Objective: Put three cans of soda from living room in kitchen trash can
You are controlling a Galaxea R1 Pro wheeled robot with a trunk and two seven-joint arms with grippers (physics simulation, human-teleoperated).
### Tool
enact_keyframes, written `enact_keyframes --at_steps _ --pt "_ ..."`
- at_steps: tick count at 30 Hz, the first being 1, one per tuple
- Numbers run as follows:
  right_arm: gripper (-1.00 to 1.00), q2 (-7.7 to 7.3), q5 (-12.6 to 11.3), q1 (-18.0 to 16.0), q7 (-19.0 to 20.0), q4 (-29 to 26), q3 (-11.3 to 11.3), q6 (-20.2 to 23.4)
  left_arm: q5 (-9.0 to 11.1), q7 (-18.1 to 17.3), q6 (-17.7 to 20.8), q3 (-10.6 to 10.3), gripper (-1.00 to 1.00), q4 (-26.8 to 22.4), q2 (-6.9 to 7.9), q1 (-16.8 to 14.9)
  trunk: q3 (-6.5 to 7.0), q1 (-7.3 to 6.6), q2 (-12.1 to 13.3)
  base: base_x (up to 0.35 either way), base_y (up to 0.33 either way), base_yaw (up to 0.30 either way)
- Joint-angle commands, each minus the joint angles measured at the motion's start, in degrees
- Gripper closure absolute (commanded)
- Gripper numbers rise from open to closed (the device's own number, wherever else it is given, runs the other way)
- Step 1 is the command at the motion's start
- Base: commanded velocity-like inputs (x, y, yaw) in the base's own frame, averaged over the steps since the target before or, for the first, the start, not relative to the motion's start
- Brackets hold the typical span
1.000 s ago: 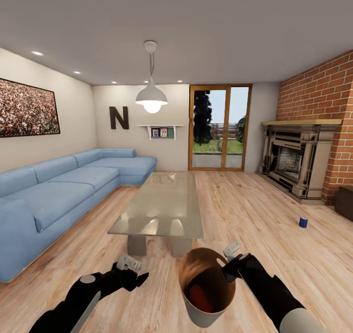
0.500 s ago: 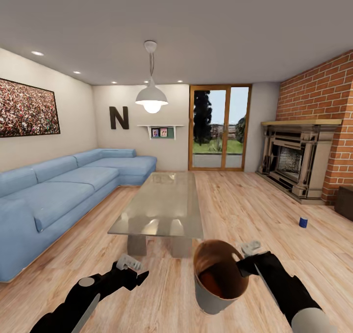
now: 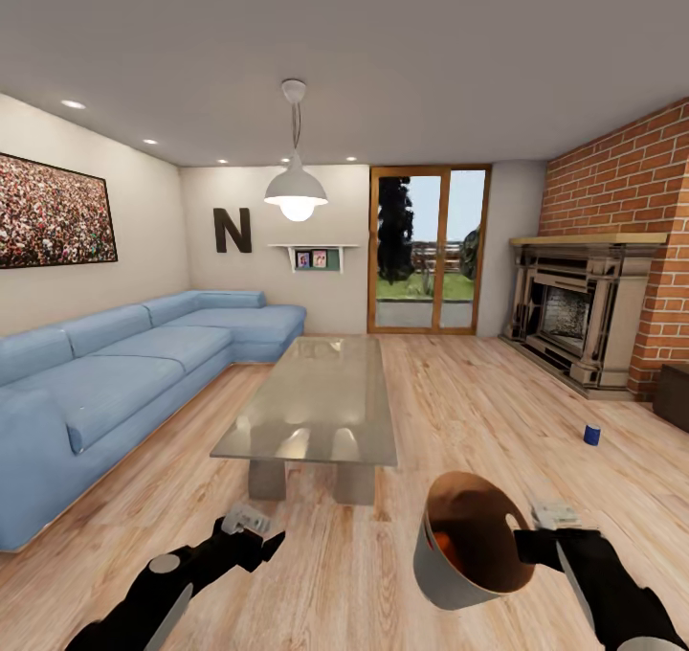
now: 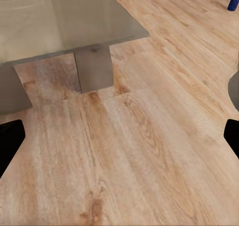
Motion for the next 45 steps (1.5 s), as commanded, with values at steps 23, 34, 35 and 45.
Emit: enact_keyframes --at_steps 23,34,35,45 --pt "1.0 -1.66 -1.2 0.5 0.3 4.8 -3.4 -3.1 0.0 0.0 -5.9 1.5 -1.0 10.6 -0.26 -0.1 0.31 0.0 0.0 0.0 0.0 -0.037" --pt "1.0 -2.62 -1.4 0.5 0.2 4.8 -13.2 -3.0 -0.1 0.0 -5.9 1.5 -1.0 10.8 -0.43 -0.1 1.01 0.0 0.0 0.0 0.0 -0.183" --pt "1.0 -2.68 -1.4 0.5 0.2 4.8 -13.3 -3.0 -0.1 0.0 -5.9 1.5 -1.0 10.8 -0.43 -0.1 1.08 0.0 0.0 0.0 0.0 -0.188" --pt "1.0 -2.68 -1.4 0.5 0.1 4.9 -13.7 -3.1 -0.1 0.0 -6.0 1.5 -1.0 11.2 -0.6 -0.1 1.72 0.0 0.0 0.0 0.0 -0.189"
